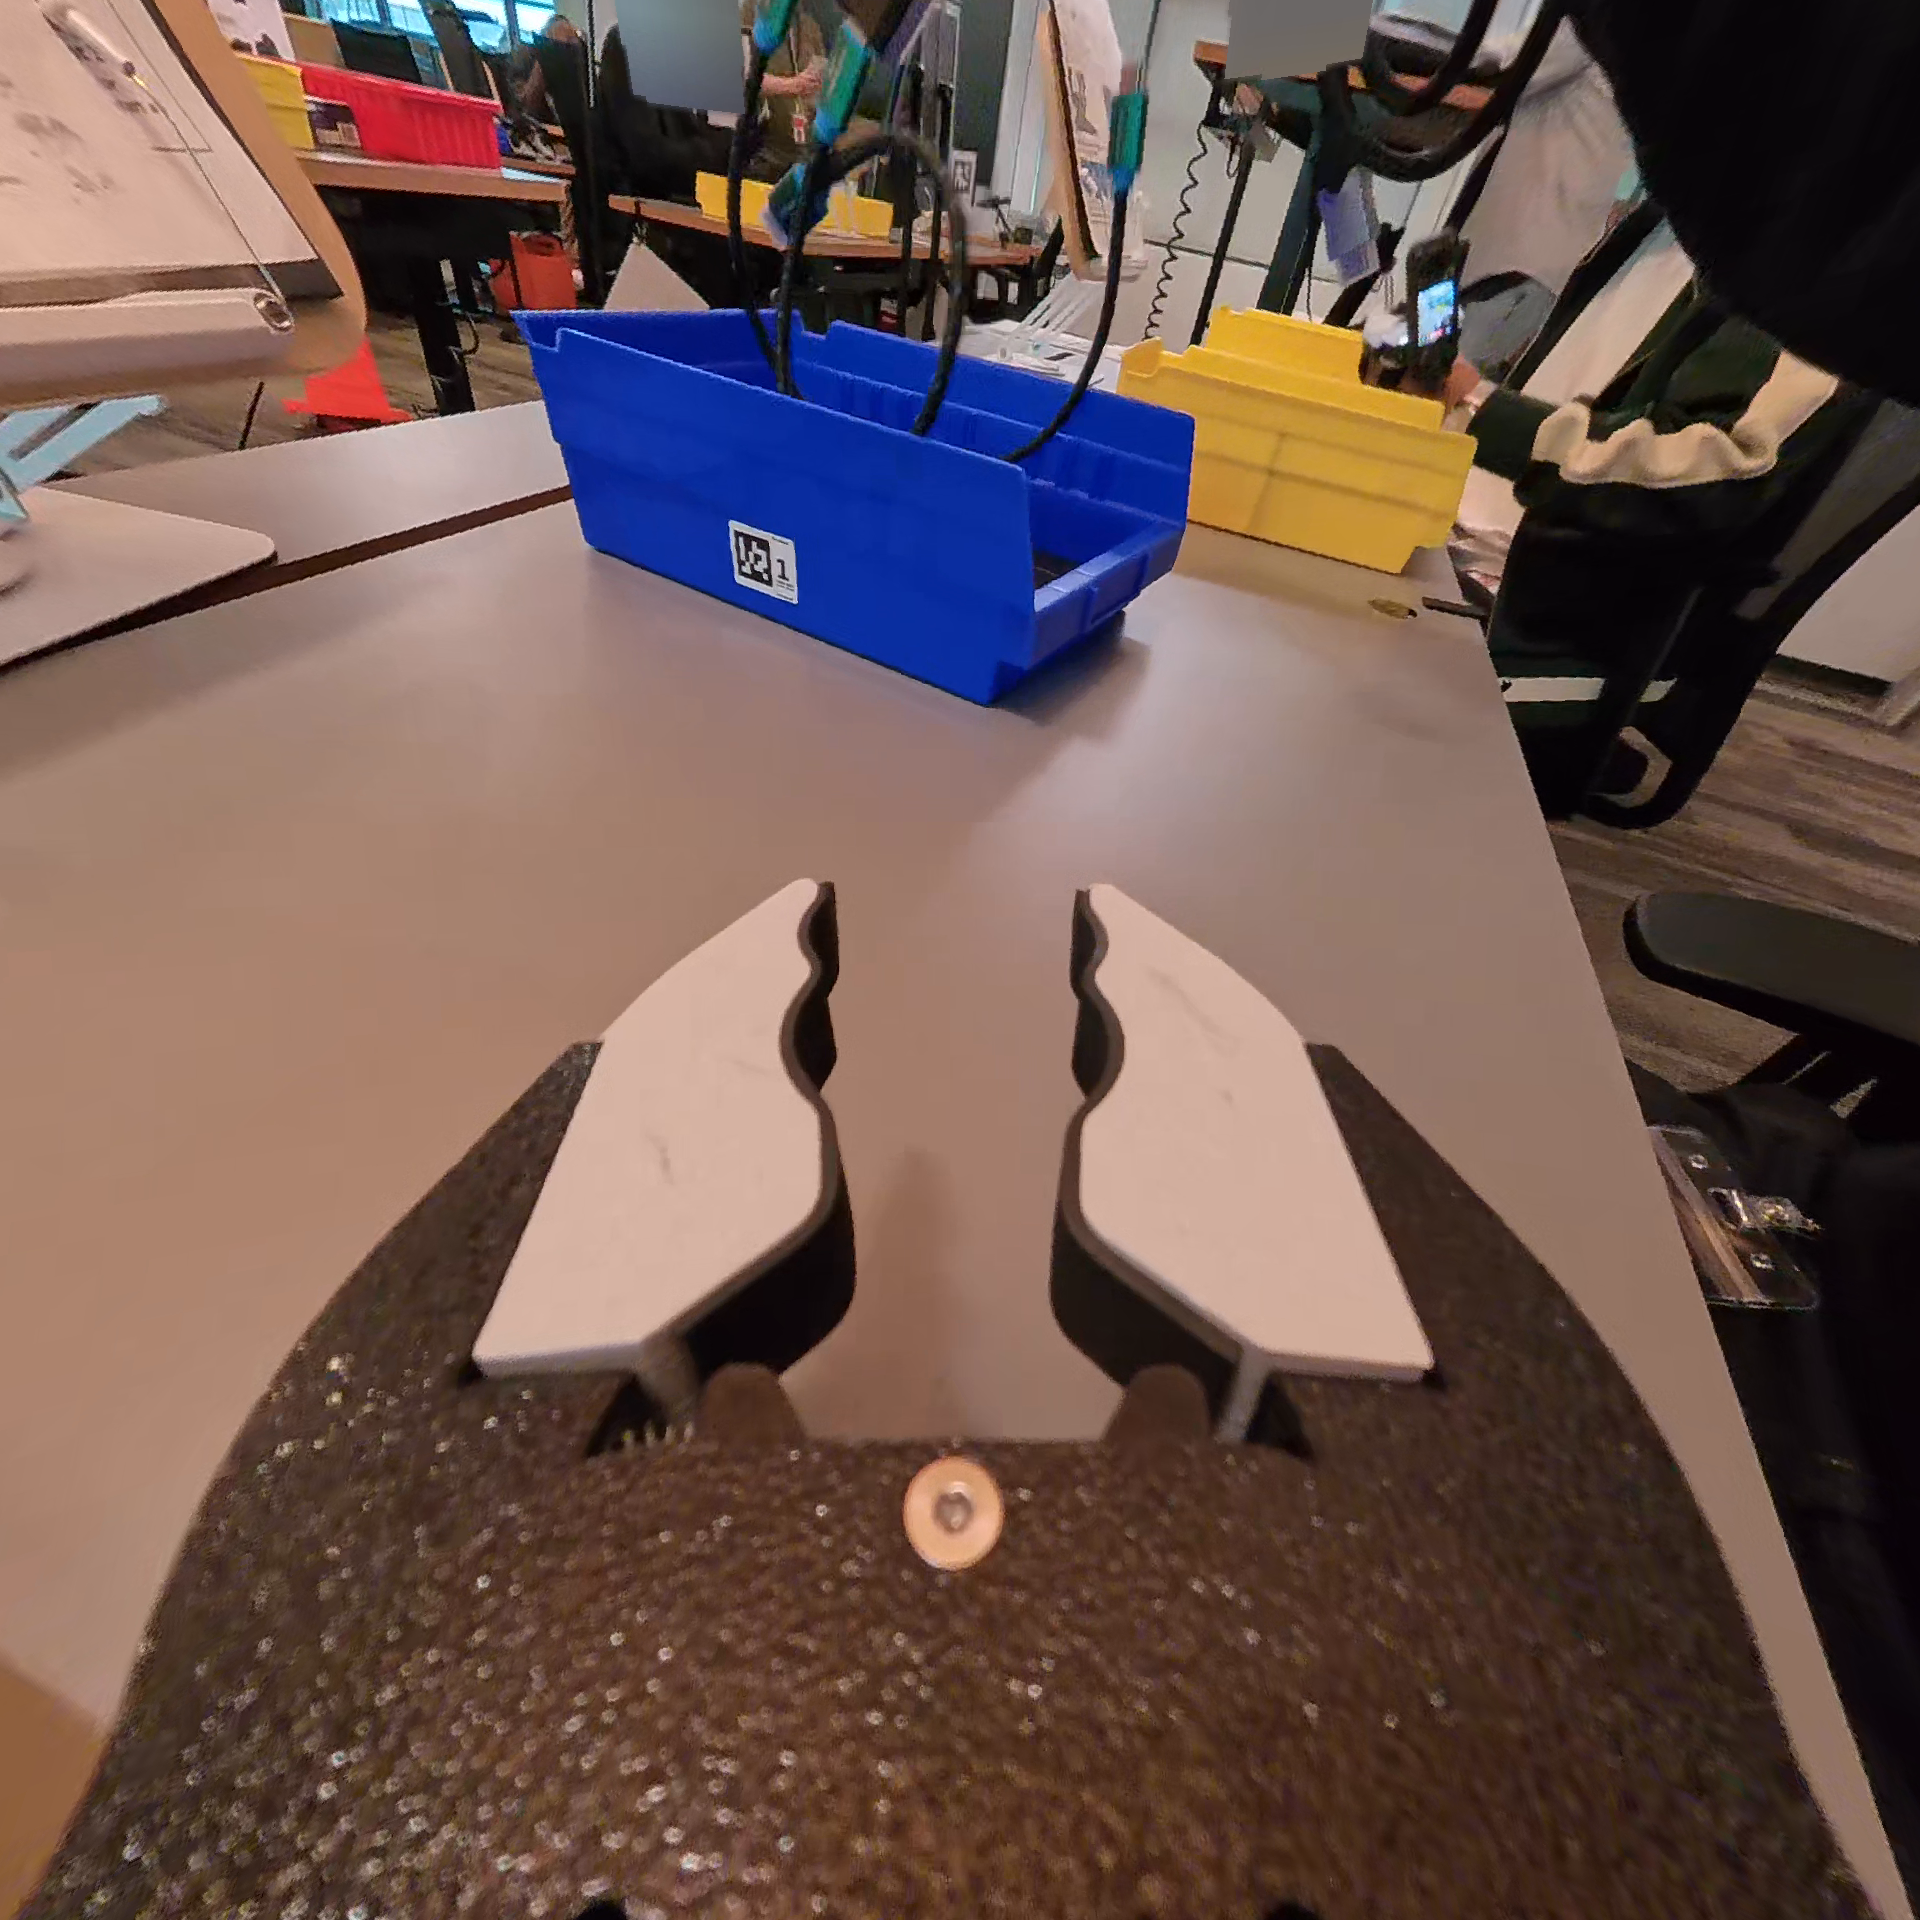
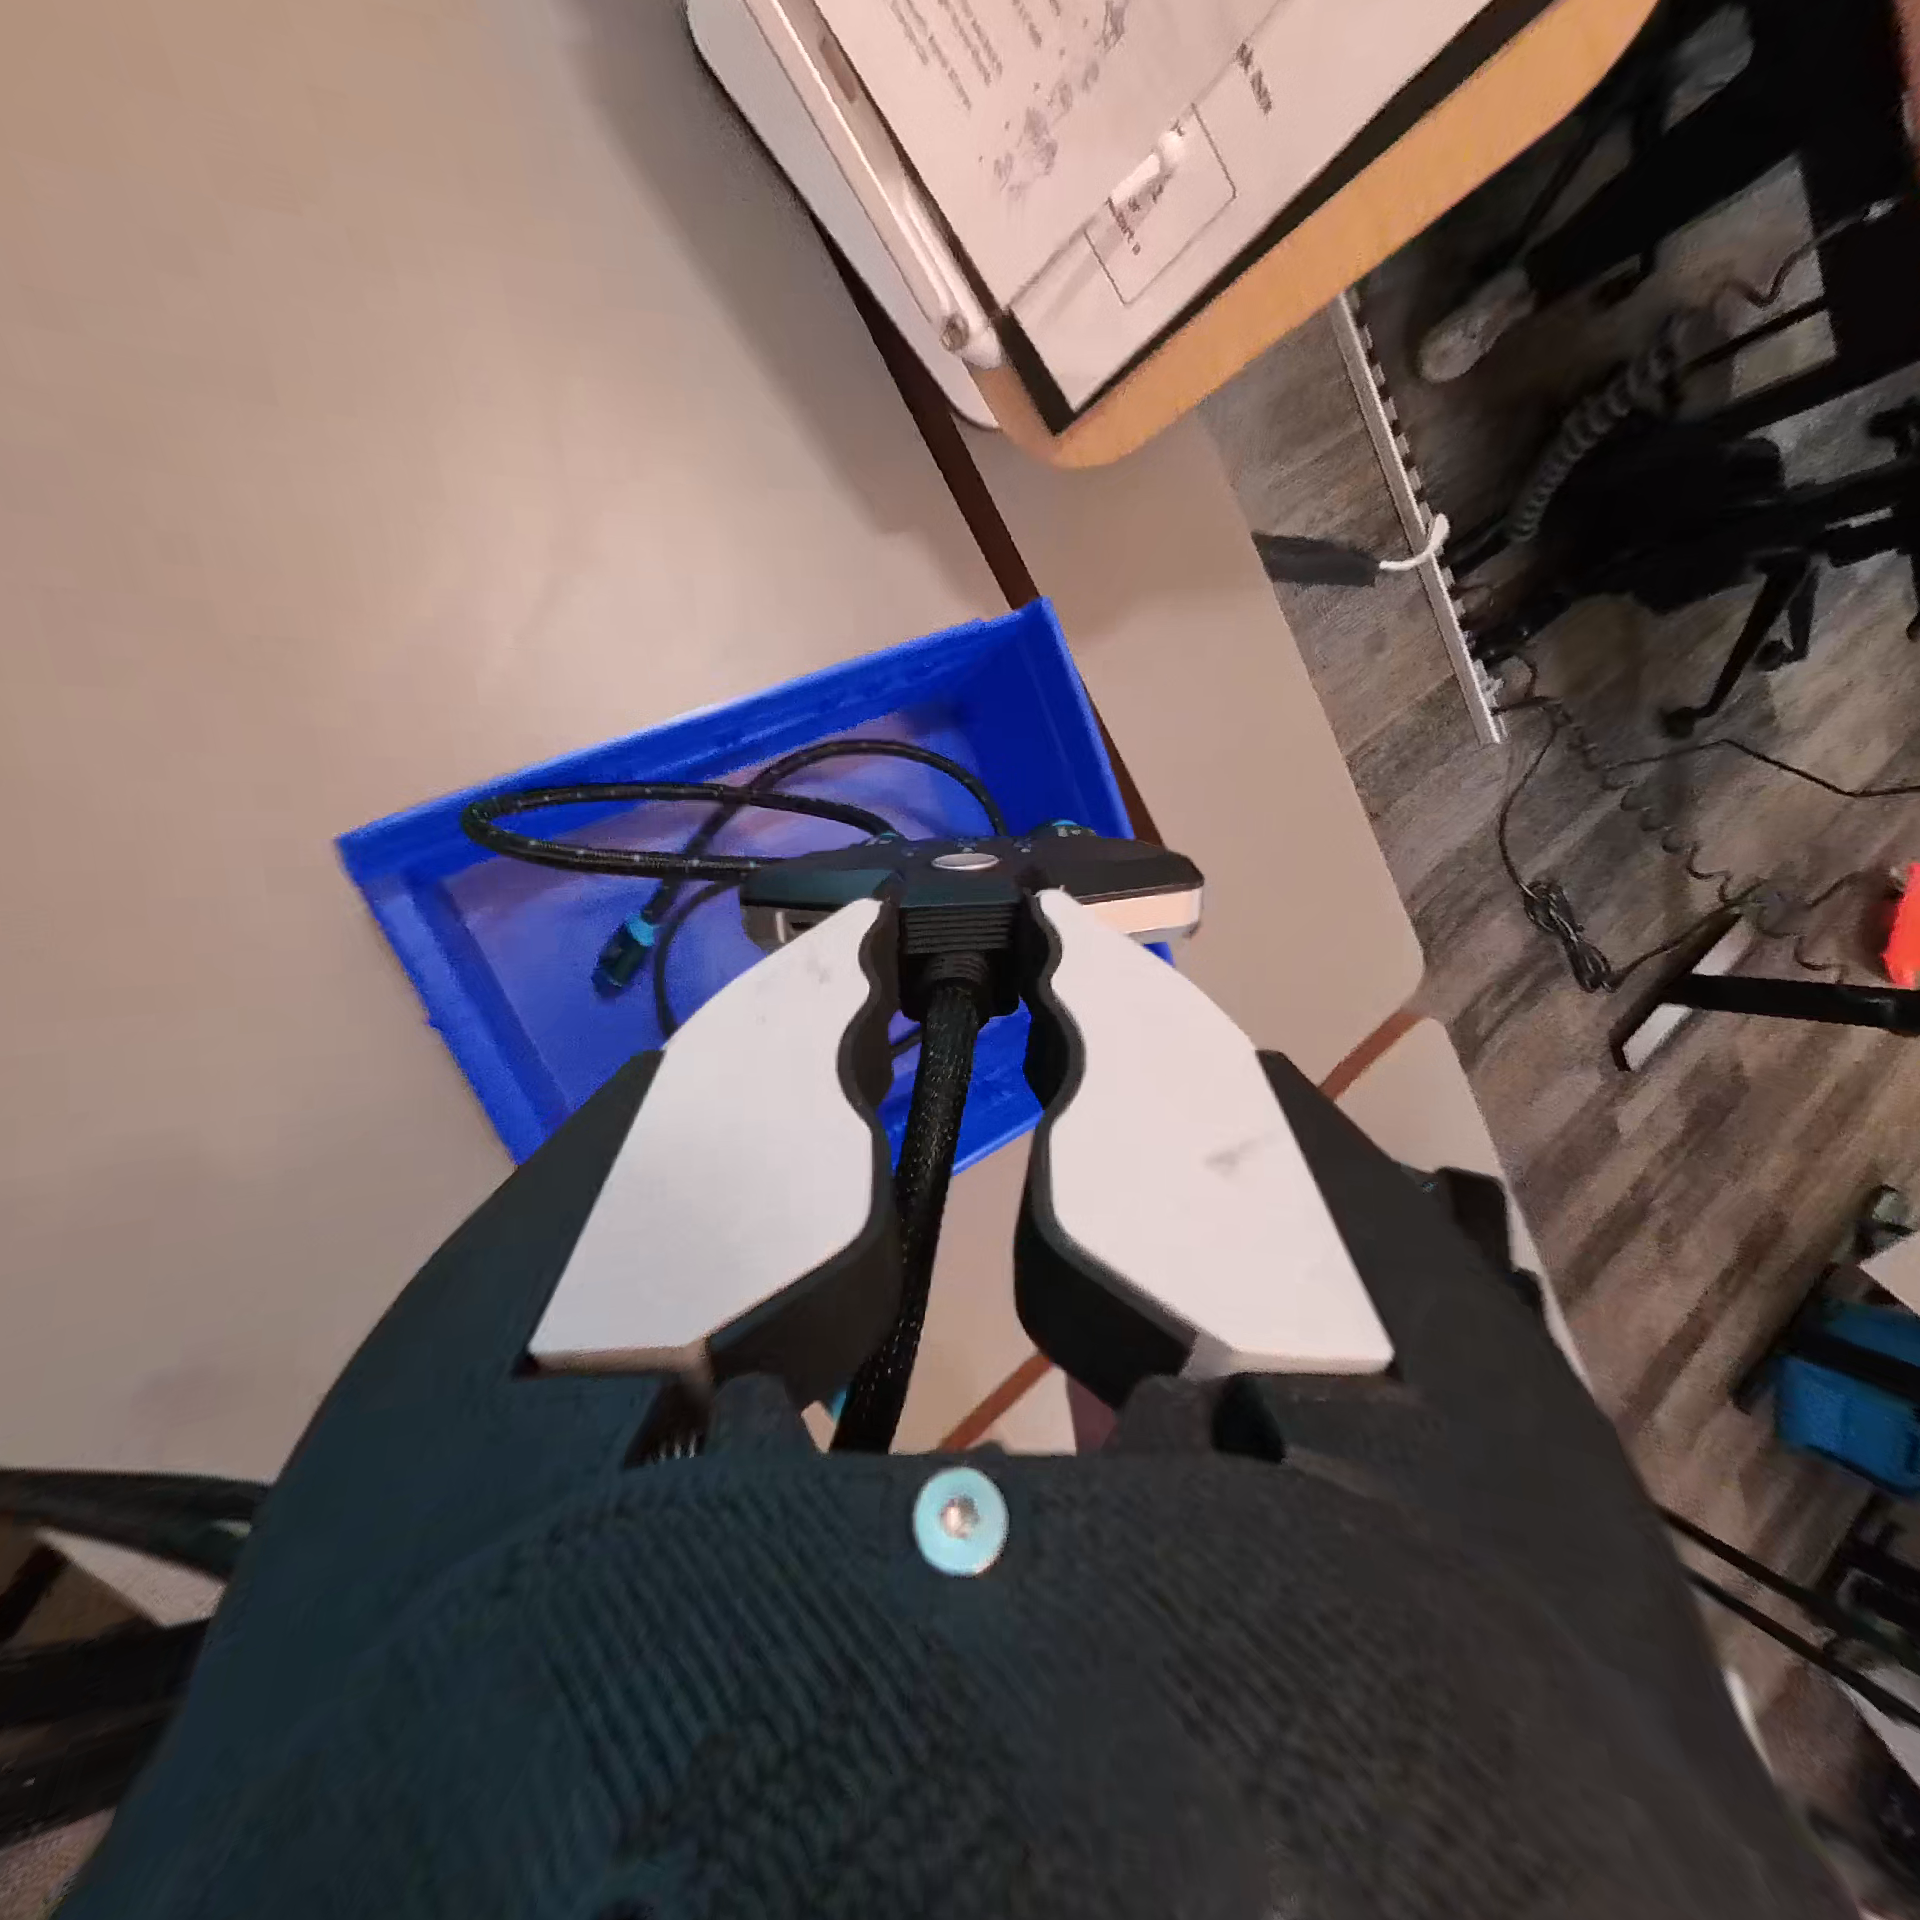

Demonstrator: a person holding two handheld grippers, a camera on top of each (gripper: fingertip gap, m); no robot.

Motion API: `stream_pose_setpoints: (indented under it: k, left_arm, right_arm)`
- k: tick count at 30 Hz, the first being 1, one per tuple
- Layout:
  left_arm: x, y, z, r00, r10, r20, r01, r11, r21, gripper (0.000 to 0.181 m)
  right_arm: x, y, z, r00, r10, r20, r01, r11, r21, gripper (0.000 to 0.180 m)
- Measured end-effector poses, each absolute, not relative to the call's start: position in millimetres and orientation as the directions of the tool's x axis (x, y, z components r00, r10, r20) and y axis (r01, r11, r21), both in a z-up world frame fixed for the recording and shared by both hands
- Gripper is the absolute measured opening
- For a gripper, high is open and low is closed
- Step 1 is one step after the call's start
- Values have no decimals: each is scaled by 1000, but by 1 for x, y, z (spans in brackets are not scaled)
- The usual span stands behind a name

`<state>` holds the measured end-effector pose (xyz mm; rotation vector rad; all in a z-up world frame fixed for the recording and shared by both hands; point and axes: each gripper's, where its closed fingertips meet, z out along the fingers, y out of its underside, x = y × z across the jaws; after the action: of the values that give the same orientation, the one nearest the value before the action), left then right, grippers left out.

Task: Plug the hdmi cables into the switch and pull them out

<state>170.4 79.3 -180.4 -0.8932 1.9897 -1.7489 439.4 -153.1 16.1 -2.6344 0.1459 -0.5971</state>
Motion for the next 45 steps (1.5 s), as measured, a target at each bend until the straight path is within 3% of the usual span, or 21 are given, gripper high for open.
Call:
stream_pose_setpoints:
  k: [3,7,12,19,22,25,28,30,33,37,40,45]
  left_arm:
    - [170,82,-177,-742,-649,168,-227,8,-974,42]
    - [170,89,-170,-735,-650,192,-207,-55,-977,39]
    - [167,90,-167,-742,-643,190,-190,-70,-979,35]
    - [163,81,-170,-769,-615,176,-198,-32,-980,35]
    - [162,79,-169,-770,-611,183,-200,-40,-979,35]
    - [161,79,-169,-770,-612,180,-198,-39,-979,35]
    - [160,76,-169,-776,-602,189,-201,-48,-978,35]
    - [160,76,-169,-775,-604,185,-202,-40,-979,35]
    - [160,74,-171,-774,-608,178,-204,-26,-979,34]
    - [158,73,-171,-781,-603,163,-194,-14,-981,35]
    - [158,76,-168,-774,-613,160,-176,-35,-984,35]
    - [159,80,-165,-773,-605,190,-183,-75,-980,34]
  right_arm:
    - [465,-147,0,889,-205,409,-37,-923,-383,22]
    - [486,-139,-26,875,-314,367,-145,-896,-420,22]
    - [507,-150,-61,770,-394,502,-199,-896,-397,22]
    - [500,-162,-73,546,-519,658,-139,-831,-539,23]
    - [484,-171,-78,450,-531,718,-93,-828,-553,23]
    - [483,-187,-79,357,-471,806,-47,-871,-488,23]
    - [499,-204,-82,405,-481,777,-118,-871,-477,18]
    - [514,-214,-61,347,-534,771,-136,-842,-522,0]
    - [530,-218,-57,330,-585,741,-183,-810,-558,0]
    - [538,-218,-96,337,-457,823,-162,-889,-428,0]
    - [532,-220,-124,437,-391,810,-167,-920,-354,8]
    - [499,-233,-99,599,-388,701,-172,-917,-360,24]
